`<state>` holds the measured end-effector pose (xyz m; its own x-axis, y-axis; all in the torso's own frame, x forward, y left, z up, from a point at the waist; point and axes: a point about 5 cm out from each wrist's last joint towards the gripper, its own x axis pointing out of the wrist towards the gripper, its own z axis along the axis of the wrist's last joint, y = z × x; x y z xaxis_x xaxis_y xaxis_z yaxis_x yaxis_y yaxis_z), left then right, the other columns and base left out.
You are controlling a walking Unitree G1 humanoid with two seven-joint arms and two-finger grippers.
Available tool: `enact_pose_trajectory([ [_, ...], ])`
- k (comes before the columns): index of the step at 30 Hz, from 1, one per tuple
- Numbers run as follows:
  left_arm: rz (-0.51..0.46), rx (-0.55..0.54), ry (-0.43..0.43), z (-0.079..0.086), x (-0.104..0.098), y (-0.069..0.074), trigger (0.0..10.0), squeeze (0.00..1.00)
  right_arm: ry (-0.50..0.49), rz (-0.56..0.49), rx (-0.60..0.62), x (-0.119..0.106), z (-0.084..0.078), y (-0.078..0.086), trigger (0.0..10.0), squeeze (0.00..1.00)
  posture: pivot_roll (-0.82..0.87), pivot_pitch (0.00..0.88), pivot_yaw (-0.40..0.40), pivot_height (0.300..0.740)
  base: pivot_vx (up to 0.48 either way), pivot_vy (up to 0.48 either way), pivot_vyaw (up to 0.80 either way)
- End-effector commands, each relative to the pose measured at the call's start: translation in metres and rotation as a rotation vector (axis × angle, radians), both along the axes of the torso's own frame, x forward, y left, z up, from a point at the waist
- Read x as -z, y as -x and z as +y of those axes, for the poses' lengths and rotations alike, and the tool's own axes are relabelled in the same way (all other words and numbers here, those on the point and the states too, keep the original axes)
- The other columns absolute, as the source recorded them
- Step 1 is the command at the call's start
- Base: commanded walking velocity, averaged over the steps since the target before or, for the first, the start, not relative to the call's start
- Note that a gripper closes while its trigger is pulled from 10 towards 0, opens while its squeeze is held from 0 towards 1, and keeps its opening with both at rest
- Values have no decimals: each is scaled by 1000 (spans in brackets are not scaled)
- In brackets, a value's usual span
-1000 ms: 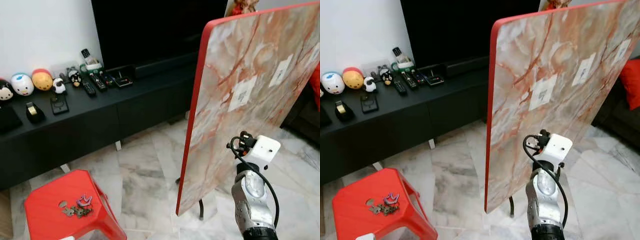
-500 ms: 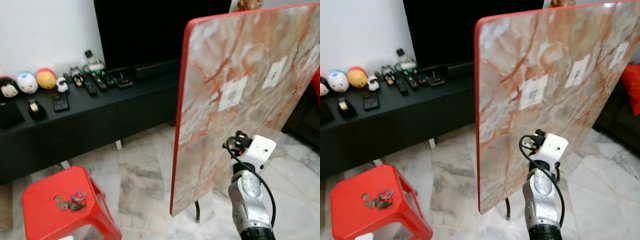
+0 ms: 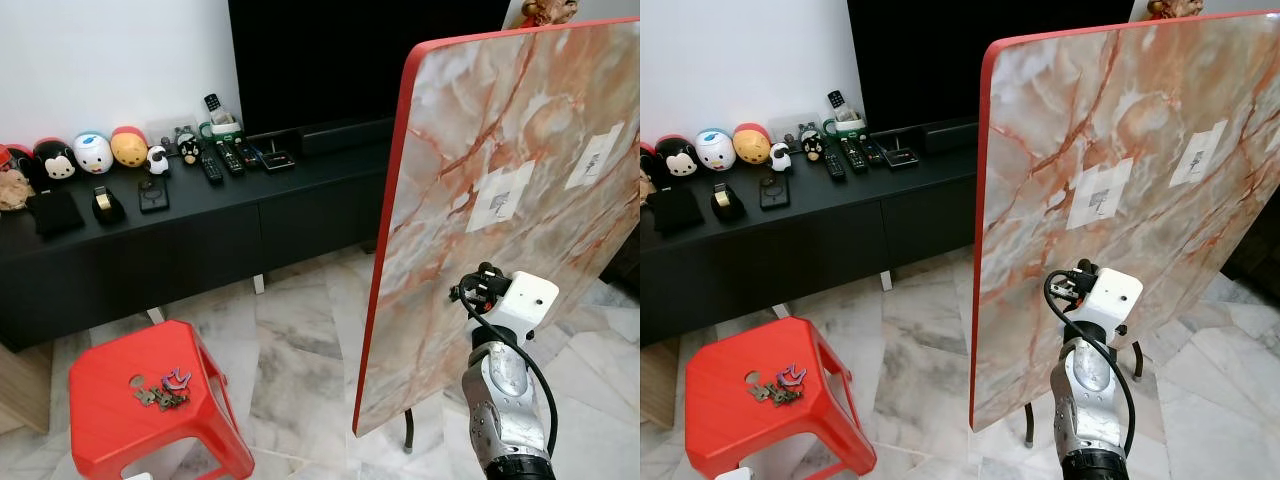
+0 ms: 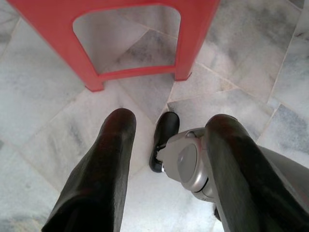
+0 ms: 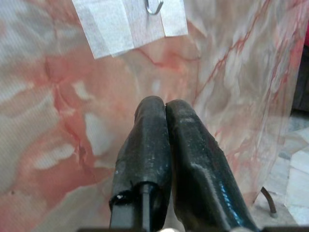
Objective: Hang keys on a hook
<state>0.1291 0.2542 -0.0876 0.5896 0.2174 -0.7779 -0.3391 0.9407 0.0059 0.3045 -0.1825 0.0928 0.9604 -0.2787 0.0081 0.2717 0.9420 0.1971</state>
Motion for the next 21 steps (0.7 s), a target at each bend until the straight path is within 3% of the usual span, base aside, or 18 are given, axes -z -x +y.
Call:
enact_pose_trajectory([
  [1, 10, -8, 5, 1, 1, 4, 10000, 0, 2, -9, 7, -3, -1, -2, 10000, 0, 18, 0, -66, 740, 0, 0, 0],
  [9, 15, -16, 3, 7, 1, 12, 10000, 0, -9, -8, 19, -3, -2, -2, 10000, 0, 18, 0, -66, 740, 0, 0, 0],
  [15, 18, -16, 4, 7, 2, 13, 10000, 0, -6, -11, 16, -3, -2, -2, 10000, 0, 19, 0, -65, 740, 0, 0, -406],
  [21, 2, -1, 10, -4, 1, -2, 10000, 0, -5, -11, 12, -3, -1, -2, 10000, 0, 20, 0, -65, 740, 128, 0, 0],
])
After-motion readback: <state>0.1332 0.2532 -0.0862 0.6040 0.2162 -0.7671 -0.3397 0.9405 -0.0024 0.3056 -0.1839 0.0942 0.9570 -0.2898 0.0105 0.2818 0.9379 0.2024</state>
